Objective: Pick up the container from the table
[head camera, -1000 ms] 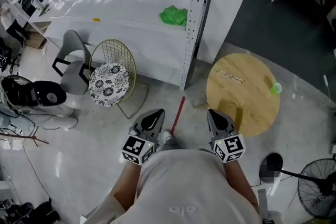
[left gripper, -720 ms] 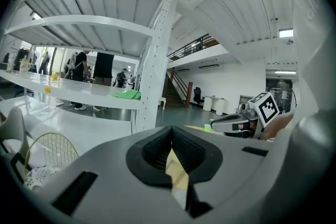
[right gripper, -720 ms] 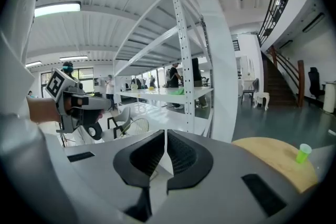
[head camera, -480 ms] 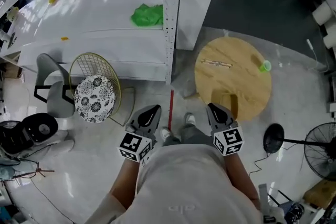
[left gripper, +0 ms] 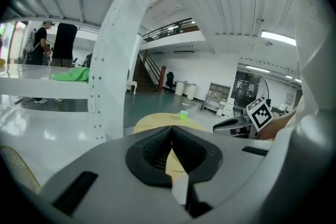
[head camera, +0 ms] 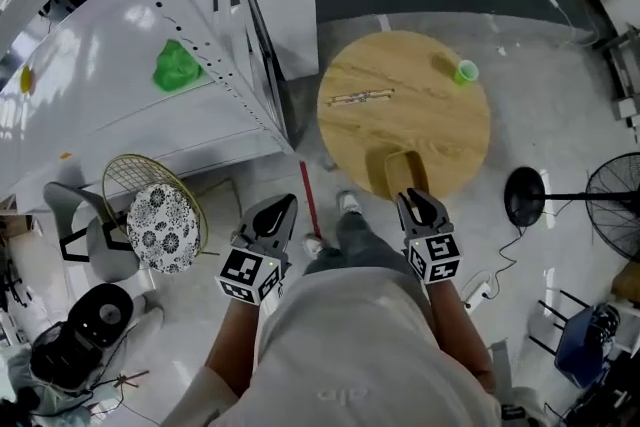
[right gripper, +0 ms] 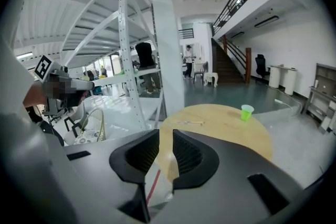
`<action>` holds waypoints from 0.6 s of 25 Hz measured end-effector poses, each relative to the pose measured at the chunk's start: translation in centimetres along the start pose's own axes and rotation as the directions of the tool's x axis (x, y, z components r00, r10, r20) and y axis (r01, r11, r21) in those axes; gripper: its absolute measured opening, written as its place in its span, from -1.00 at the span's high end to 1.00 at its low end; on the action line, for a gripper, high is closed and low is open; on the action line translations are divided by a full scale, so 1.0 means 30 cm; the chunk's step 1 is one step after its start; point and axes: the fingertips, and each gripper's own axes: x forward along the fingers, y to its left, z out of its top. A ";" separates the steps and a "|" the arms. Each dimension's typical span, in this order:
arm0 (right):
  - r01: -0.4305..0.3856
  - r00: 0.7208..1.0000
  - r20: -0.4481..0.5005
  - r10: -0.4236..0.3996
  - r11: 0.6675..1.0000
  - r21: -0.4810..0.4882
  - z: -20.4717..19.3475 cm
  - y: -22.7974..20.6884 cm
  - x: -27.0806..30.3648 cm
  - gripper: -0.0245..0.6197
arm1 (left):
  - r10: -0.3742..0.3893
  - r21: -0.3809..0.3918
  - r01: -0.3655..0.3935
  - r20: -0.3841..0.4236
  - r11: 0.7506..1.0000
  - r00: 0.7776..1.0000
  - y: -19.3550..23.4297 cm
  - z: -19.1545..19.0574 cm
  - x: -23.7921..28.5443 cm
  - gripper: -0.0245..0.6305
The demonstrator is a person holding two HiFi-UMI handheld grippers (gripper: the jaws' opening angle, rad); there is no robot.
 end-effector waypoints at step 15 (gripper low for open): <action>0.003 0.954 -0.301 -0.008 1.000 -0.015 -0.417 -0.158 0.156 0.38 | -0.139 0.011 0.143 -0.180 0.990 0.974 -0.098 -0.102 0.295 0.87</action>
